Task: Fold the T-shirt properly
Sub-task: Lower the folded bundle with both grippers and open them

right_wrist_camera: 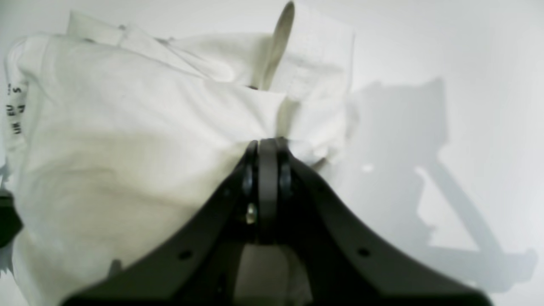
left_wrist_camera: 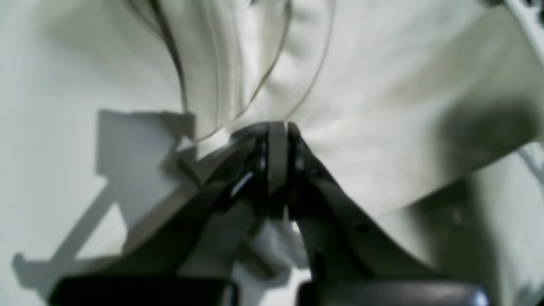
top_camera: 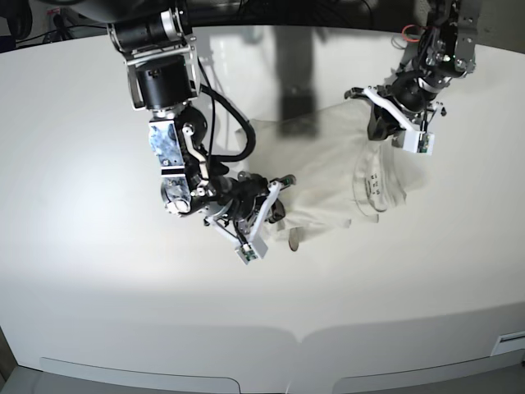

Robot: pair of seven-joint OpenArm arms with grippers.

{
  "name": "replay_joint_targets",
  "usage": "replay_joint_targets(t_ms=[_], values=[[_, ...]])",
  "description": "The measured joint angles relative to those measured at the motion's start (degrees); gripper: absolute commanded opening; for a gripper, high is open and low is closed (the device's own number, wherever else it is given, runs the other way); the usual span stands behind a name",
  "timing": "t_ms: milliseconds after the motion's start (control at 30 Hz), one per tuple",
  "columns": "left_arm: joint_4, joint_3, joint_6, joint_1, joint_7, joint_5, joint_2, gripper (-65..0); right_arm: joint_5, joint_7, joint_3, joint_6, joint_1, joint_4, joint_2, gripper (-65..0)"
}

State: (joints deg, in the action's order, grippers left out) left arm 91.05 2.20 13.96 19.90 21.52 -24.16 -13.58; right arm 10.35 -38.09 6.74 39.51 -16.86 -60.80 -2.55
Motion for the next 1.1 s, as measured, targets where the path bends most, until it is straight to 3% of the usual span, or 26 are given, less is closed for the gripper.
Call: replay_joint_targets(t_ms=[167,300,567,867,1100], values=[[-7.52,-0.26,1.73,-2.60,-4.94,-1.81,0.00,-65.0,-0.52,0.31,0.02,-0.04,5.51,-6.67,0.90,-65.0],[-10.19,-0.28,1.90,-5.73,-4.98,-2.05,-0.02,-65.0,-1.07,-1.36,-0.02,-0.02,11.08,-14.47,2.54,-65.0],[-11.32,-0.20,0.46,-11.21,-1.49,-0.63,0.11,-65.0,-0.68,-1.88,-0.09,-0.04,21.62,-24.37,2.71,-65.0],[-11.98,-0.17,-0.48,-13.40,-2.93,0.70,0.09,-65.0,6.08,0.63,0.15,0.00,30.29,-27.52,2.71,-65.0],[-16.22,-0.17,-0.42,-15.82,-6.29,3.52,0.09,-65.0,5.55,3.17,7.93,-0.04,32.30,-27.71,3.04,-65.0]])
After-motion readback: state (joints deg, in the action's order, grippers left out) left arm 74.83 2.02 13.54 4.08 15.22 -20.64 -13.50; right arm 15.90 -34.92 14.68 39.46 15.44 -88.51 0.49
